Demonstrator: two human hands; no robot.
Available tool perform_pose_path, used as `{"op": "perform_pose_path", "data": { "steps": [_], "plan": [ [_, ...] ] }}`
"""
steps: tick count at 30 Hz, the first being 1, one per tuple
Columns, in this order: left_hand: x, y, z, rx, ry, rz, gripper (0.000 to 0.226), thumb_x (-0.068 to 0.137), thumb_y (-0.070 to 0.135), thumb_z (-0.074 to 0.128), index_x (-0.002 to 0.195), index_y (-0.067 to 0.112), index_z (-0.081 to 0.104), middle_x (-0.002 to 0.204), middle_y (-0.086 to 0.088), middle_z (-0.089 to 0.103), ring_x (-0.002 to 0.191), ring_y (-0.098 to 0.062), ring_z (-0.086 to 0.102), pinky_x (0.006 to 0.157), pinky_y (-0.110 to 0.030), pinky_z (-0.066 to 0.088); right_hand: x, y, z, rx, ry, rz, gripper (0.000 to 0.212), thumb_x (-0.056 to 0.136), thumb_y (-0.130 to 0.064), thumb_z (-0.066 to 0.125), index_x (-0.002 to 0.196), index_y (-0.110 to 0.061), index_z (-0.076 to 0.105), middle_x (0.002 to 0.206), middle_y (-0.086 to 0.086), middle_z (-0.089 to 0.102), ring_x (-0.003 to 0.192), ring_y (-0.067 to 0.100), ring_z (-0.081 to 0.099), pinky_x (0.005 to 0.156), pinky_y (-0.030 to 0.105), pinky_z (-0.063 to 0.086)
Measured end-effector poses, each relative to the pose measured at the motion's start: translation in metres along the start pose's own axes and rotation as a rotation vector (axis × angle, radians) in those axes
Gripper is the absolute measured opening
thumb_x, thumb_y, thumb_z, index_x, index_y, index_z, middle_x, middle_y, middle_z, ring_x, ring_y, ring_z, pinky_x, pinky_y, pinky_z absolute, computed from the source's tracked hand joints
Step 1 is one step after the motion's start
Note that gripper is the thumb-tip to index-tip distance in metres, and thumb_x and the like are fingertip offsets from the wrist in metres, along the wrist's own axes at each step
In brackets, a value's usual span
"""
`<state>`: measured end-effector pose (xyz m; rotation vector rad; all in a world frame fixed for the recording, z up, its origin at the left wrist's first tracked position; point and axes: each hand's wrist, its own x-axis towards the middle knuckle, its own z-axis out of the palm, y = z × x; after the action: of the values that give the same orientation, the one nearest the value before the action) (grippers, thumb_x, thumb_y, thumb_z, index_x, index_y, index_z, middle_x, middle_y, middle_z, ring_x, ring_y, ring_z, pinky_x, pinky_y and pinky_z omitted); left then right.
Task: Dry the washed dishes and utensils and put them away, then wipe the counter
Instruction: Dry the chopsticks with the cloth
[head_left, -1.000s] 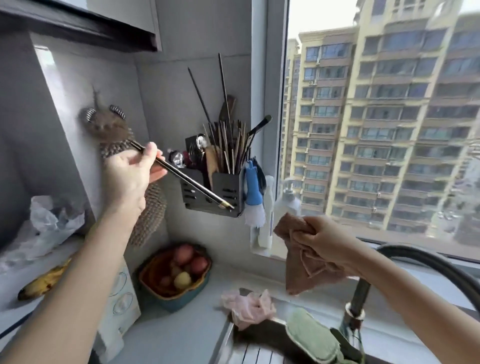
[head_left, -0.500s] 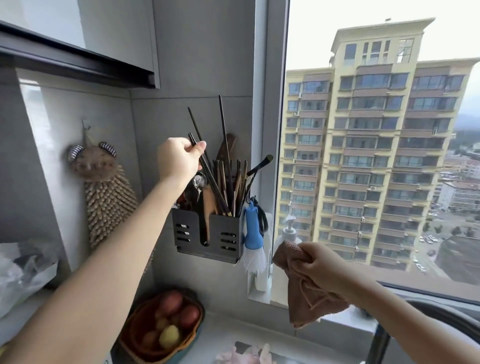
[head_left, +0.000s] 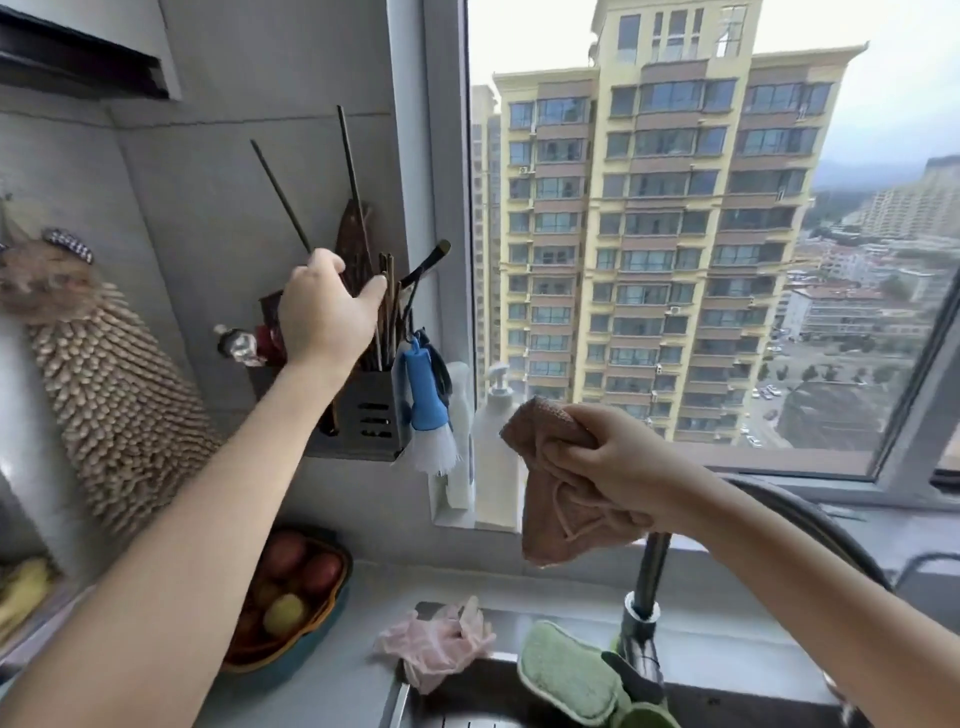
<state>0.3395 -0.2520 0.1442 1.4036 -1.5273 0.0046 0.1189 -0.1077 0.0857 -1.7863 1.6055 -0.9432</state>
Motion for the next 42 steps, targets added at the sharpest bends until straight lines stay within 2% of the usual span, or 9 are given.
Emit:
{"op": "perform_pose_path", "data": {
  "steps": [6,11,18,24,29,33,35,38,42],
  "plan": [
    [-0.146,0.085,0.012,-0.279,-0.308,0.296,0.032,0.087,0.035,0.062,0.109,0.012,0.058,0.089,0.000,0.064,0.077,-0.016,0.061,0.070,-0.026,0.046,-0.128,0.045,-0.043,0.112,0.040,0.036,0.020,0.090,-0.009,0.059,0.101,-0.025,0.064,0.089,0.004,0.068,0.074,0.010,0.063,0.062,0.027,0.053],
    [-0.249,0.165,0.046,-0.386,-0.599,0.472,0.027,0.086,0.030,0.064,0.109,0.016,0.060,0.091,0.007,0.062,0.080,-0.006,0.058,0.061,-0.002,0.039,-0.249,0.096,-0.089,0.135,0.200,0.265,0.055,0.090,-0.008,0.061,0.128,-0.044,0.046,0.085,0.004,0.070,0.072,0.002,0.064,0.068,0.015,0.050],
    [-0.401,0.267,0.087,-0.521,-0.920,0.617,0.018,0.085,0.030,0.064,0.101,0.023,0.062,0.093,0.010,0.063,0.082,-0.005,0.062,0.077,-0.025,0.050,-0.405,0.174,-0.177,-0.085,0.438,0.491,0.058,0.089,-0.008,0.063,0.126,-0.050,0.049,0.111,-0.024,0.064,0.095,-0.008,0.061,0.080,0.005,0.043],
    [-0.554,0.321,0.145,-0.339,-1.239,0.417,0.018,0.088,0.032,0.057,0.093,0.017,0.065,0.089,0.004,0.068,0.084,-0.014,0.064,0.072,-0.026,0.046,-0.513,0.270,-0.242,-0.173,0.553,0.690,0.050,0.091,-0.016,0.061,0.132,-0.041,0.048,0.102,-0.025,0.061,0.072,-0.012,0.054,0.069,0.013,0.041],
    [-0.668,0.333,0.180,-0.297,-1.547,-0.106,0.042,0.088,0.035,0.051,0.056,0.009,0.054,0.052,-0.009,0.058,0.052,-0.025,0.059,0.065,-0.039,0.056,-0.563,0.330,-0.268,-0.054,0.556,0.725,0.049,0.092,-0.003,0.058,0.127,-0.036,0.048,0.048,-0.029,0.054,0.043,-0.006,0.048,0.047,0.007,0.038],
    [-0.710,0.358,0.195,-0.389,-1.421,-0.656,0.042,0.092,0.037,0.053,0.064,0.007,0.060,0.059,-0.006,0.057,0.052,-0.020,0.055,0.060,-0.030,0.050,-0.579,0.369,-0.279,0.010,0.560,0.746,0.049,0.091,-0.006,0.059,0.129,-0.036,0.050,0.091,-0.016,0.063,0.063,-0.004,0.056,0.064,0.016,0.051],
    [-0.715,0.378,0.199,-0.324,-1.260,-0.478,0.039,0.091,0.039,0.051,0.078,0.007,0.068,0.070,-0.006,0.066,0.065,-0.022,0.061,0.067,-0.029,0.048,-0.584,0.385,-0.282,0.049,0.542,0.748,0.049,0.092,-0.009,0.059,0.129,-0.040,0.050,0.105,-0.011,0.060,0.070,-0.001,0.056,0.070,0.026,0.055],
    [-0.695,0.404,0.217,-0.015,-0.978,-0.035,0.038,0.093,0.041,0.045,0.099,0.008,0.063,0.096,-0.007,0.068,0.093,-0.028,0.062,0.074,-0.033,0.043,-0.590,0.406,-0.285,0.043,0.499,0.729,0.051,0.090,-0.016,0.061,0.126,-0.050,0.049,0.080,-0.022,0.056,0.053,-0.009,0.050,0.059,0.014,0.046],
    [-0.659,0.407,0.260,0.395,-1.066,0.024,0.041,0.098,0.036,0.037,0.107,0.005,0.061,0.107,-0.011,0.065,0.101,-0.030,0.061,0.070,-0.029,0.038,-0.594,0.419,-0.284,0.088,0.498,0.695,0.051,0.091,-0.011,0.060,0.127,-0.046,0.050,0.058,-0.032,0.051,0.049,-0.015,0.048,0.053,0.007,0.040]
  ]
}}
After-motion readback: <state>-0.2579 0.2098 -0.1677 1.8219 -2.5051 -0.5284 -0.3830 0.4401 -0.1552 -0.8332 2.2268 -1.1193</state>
